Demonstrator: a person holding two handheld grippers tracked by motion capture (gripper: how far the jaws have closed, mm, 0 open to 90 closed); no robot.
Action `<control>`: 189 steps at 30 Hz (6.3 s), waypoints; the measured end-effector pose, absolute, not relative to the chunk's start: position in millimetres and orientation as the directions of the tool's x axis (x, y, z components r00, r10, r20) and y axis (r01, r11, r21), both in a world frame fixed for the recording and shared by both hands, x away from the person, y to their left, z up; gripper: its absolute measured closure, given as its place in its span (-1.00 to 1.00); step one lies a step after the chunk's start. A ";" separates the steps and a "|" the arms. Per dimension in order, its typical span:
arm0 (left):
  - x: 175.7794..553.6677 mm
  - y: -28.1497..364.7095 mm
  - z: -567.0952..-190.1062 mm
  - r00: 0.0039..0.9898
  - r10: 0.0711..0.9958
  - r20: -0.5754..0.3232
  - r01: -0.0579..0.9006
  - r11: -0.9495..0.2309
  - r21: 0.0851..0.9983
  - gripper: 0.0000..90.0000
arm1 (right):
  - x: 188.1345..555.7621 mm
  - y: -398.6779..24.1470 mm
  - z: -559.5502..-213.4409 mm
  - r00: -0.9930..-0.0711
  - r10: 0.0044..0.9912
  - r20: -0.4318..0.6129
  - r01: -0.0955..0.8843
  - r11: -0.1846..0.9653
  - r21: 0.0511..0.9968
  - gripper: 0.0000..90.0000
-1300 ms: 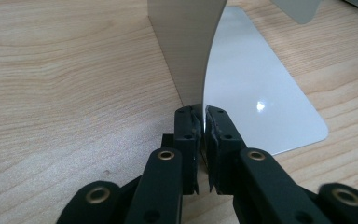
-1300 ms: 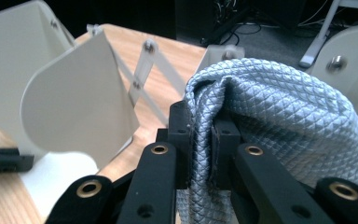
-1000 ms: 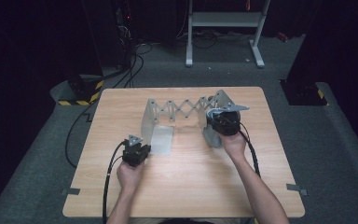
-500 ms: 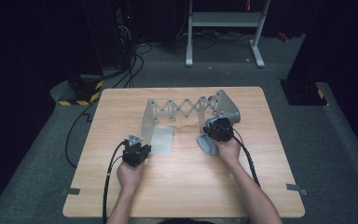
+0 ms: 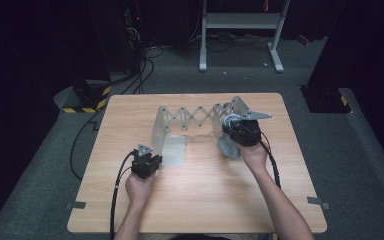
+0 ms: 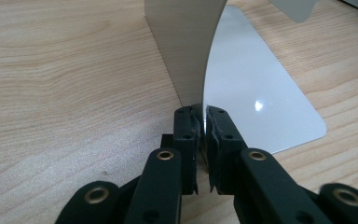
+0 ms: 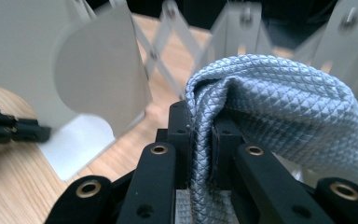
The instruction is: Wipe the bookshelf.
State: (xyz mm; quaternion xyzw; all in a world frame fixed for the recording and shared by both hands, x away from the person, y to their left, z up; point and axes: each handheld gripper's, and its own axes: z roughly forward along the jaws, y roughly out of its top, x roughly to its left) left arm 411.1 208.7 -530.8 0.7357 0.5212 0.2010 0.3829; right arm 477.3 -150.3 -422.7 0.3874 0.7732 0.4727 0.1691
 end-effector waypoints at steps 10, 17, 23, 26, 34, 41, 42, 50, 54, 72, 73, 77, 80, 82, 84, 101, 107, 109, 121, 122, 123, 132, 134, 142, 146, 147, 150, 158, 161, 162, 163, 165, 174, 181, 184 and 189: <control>411.3 209.6 -530.7 0.379 0.920 -0.104 0.615 -0.166 0.771 0.84 | 478.1 -138.3 -414.7 -0.662 0.745 0.081 0.404 0.264 0.876 0.83; 411.4 209.5 -530.7 0.382 0.918 -0.104 0.614 -0.168 0.771 0.84 | 474.7 -145.7 -431.0 -0.654 0.746 0.126 0.430 0.229 0.873 0.83; 411.4 209.4 -530.6 0.382 0.918 -0.104 0.614 -0.168 0.771 0.83 | 470.6 -152.1 -442.8 -0.641 0.760 0.110 0.445 0.250 0.860 0.82; 411.3 209.2 -530.7 0.381 0.919 -0.103 0.613 -0.168 0.772 0.83 | 471.1 -153.2 -454.2 -0.623 0.777 0.093 0.473 0.279 0.836 0.82; 411.2 208.9 -530.8 0.380 0.919 -0.101 0.612 -0.168 0.772 0.83 | 482.5 -148.6 -492.5 -0.599 0.793 0.112 0.553 0.309 0.773 0.81; 411.1 208.6 -530.8 0.379 0.920 -0.105 0.614 -0.165 0.772 0.83 | 484.0 -145.6 -504.3 -0.566 0.824 -0.023 0.566 0.409 0.716 0.80; 411.2 208.9 -530.8 0.380 0.919 -0.101 0.612 -0.168 0.773 0.83 | 483.2 -147.2 -505.0 -0.558 0.829 -0.040 0.567 0.415 0.712 0.79; 411.0 208.5 -530.8 0.379 0.920 -0.102 0.613 -0.168 0.772 0.83 | 479.3 -165.3 -508.3 -0.486 0.863 -0.136 0.570 0.431 0.699 0.79; 410.9 208.3 -530.7 0.379 0.920 -0.101 0.614 -0.168 0.771 0.83 | 478.1 -168.6 -513.6 -0.472 0.872 -0.130 0.581 0.419 0.698 0.79; 411.0 208.4 -530.8 0.378 0.920 -0.102 0.614 -0.167 0.772 0.83 | 469.8 -179.7 -514.3 -0.459 0.878 -0.136 0.586 0.414 0.697 0.78; 411.0 208.4 -530.7 0.378 0.920 -0.102 0.614 -0.167 0.771 0.83 | 469.4 -181.0 -515.2 -0.455 0.880 -0.139 0.586 0.413 0.697 0.78; 410.9 208.1 -530.7 0.378 0.920 -0.097 0.613 -0.170 0.772 0.83 | 465.9 -176.3 -518.3 -0.472 0.876 -0.097 0.587 0.395 0.706 0.78; 410.9 208.0 -530.7 0.378 0.921 -0.098 0.613 -0.170 0.772 0.83 | 458.2 -162.3 -519.0 -0.537 0.840 -0.084 0.560 0.429 0.708 0.78; 410.8 207.9 -530.7 0.378 0.921 -0.096 0.613 -0.171 0.772 0.83 | 455.1 -154.4 -518.4 -0.567 0.818 -0.094 0.543 0.458 0.704 0.77; 410.8 207.9 -530.7 0.378 0.921 -0.096 0.613 -0.171 0.772 0.83 | 456.2 -153.0 -517.9 -0.564 0.818 -0.108 0.540 0.465 0.702 0.77; 411.0 208.1 -530.7 0.378 0.921 -0.098 0.613 -0.170 0.772 0.83 | 465.0 -136.7 -513.9 -0.581 0.808 -0.103 0.552 0.483 0.680 0.79; 411.1 208.2 -530.8 0.377 0.921 -0.101 0.614 -0.167 0.772 0.83 | 486.8 -152.8 -510.0 -0.491 0.862 -0.127 0.608 0.443 0.659 0.80; 411.1 208.2 -530.8 0.377 0.921 -0.101 0.614 -0.167 0.772 0.83 | 486.6 -149.9 -509.5 -0.495 0.861 -0.116 0.614 0.441 0.655 0.80; 411.5 209.1 -530.7 0.379 0.919 -0.104 0.614 -0.166 0.771 0.83 | 497.2 -134.6 -502.5 -0.508 0.850 -0.140 0.601 0.467 0.649 0.81; 411.5 209.1 -530.7 0.379 0.919 -0.104 0.614 -0.166 0.771 0.83 | 497.2 -134.6 -502.5 -0.508 0.850 -0.140 0.601 0.467 0.649 0.81; 411.4 209.1 -530.7 0.379 0.919 -0.104 0.614 -0.167 0.771 0.83 | 501.2 -144.4 -502.2 -0.472 0.869 -0.149 0.619 0.447 0.646 0.81; 411.0 208.0 -530.7 0.378 0.921 -0.098 0.613 -0.169 0.772 0.83 | 502.1 -120.4 -508.2 -0.516 0.851 -0.096 0.614 0.446 0.651 0.81; 411.0 207.9 -530.7 0.378 0.921 -0.096 0.613 -0.171 0.771 0.83 | 503.0 -114.9 -505.9 -0.527 0.842 -0.118 0.600 0.467 0.649 0.81; 411.2 208.3 -530.7 0.376 0.921 -0.101 0.614 -0.166 0.771 0.83 | 517.0 -138.3 -506.2 -0.445 0.887 -0.120 0.650 0.413 0.638 0.81; 411.3 208.4 -530.8 0.377 0.921 -0.102 0.613 -0.166 0.772 0.83 | 517.2 -129.4 -506.1 -0.472 0.880 -0.054 0.646 0.387 0.658 0.81; 411.2 208.3 -530.8 0.377 0.921 -0.101 0.614 -0.166 0.772 0.83 | 518.6 -130.2 -506.0 -0.473 0.881 -0.023 0.649 0.366 0.667 0.81; 411.1 208.0 -530.7 0.377 0.921 -0.099 0.613 -0.168 0.772 0.83 | 521.0 -135.8 -506.3 -0.454 0.891 -0.019 0.660 0.351 0.665 0.81; 410.8 207.3 -530.7 0.376 0.922 -0.093 0.612 -0.171 0.772 0.83 | 526.2 -135.5 -512.1 -0.433 0.900 -0.041 0.653 0.344 0.675 0.79; 410.8 207.2 -530.6 0.376 0.922 -0.090 0.611 -0.173 0.772 0.83 | 529.0 -127.9 -507.6 -0.460 0.888 -0.022 0.663 0.360 0.657 0.79; 410.7 207.1 -530.6 0.375 0.922 -0.092 0.612 -0.172 0.772 0.83 | 529.6 -126.2 -505.6 -0.458 0.889 -0.025 0.660 0.358 0.661 0.79; 410.7 207.1 -530.6 0.376 0.922 -0.091 0.611 -0.173 0.772 0.83 | 530.6 -126.6 -504.5 -0.461 0.887 -0.040 0.645 0.365 0.672 0.79; 410.7 207.1 -530.6 0.376 0.922 -0.091 0.611 -0.173 0.772 0.83 | 534.0 -129.0 -506.2 -0.441 0.896 -0.048 0.661 0.361 0.658 0.78; 410.8 207.3 -530.6 0.376 0.922 -0.092 0.612 -0.172 0.772 0.83 | 542.8 -118.3 -509.3 -0.478 0.879 0.003 0.669 0.361 0.650 0.78; 410.7 207.3 -530.5 0.378 0.921 -0.091 0.612 -0.175 0.771 0.83 | 548.5 -137.5 -508.3 -0.414 0.910 -0.032 0.687 0.335 0.645 0.77; 410.7 207.2 -530.5 0.378 0.922 -0.090 0.612 -0.175 0.771 0.83 | 547.6 -132.7 -509.2 -0.426 0.904 -0.043 0.677 0.351 0.647 0.78; 410.7 207.0 -530.6 0.376 0.922 -0.088 0.610 -0.175 0.772 0.83 | 545.5 -121.8 -510.1 -0.476 0.879 -0.024 0.655 0.373 0.657 0.78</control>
